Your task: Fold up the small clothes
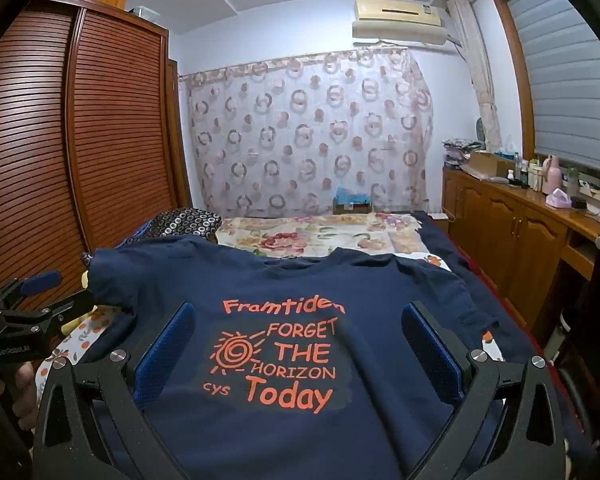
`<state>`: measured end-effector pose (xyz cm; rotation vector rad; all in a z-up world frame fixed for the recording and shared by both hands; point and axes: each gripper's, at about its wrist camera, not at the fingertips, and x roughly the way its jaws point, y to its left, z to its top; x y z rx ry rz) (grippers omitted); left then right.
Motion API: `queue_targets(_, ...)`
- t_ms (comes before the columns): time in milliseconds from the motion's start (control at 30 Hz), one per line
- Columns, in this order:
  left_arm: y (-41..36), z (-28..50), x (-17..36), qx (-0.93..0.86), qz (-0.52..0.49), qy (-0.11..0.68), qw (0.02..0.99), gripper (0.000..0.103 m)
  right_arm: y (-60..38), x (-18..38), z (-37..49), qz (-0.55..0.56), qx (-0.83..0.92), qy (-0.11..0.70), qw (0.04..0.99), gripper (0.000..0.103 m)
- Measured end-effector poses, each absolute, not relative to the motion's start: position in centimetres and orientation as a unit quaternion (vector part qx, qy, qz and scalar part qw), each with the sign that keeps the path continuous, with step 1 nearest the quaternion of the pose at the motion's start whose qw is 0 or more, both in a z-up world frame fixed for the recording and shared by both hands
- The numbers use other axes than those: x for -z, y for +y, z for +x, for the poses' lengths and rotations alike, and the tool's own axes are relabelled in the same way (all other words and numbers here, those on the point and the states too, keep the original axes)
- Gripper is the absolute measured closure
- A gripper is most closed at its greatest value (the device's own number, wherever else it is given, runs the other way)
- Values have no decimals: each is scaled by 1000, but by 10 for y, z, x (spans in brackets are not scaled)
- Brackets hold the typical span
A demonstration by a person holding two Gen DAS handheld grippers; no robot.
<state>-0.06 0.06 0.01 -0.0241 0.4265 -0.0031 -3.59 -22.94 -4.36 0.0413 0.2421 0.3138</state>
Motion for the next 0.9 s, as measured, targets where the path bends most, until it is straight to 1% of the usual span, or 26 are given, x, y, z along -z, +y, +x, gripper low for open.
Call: queue_targets(900,3,-9,-10,-8,-3,206,979,0,-228,44,-37,18,-156,118,981,1)
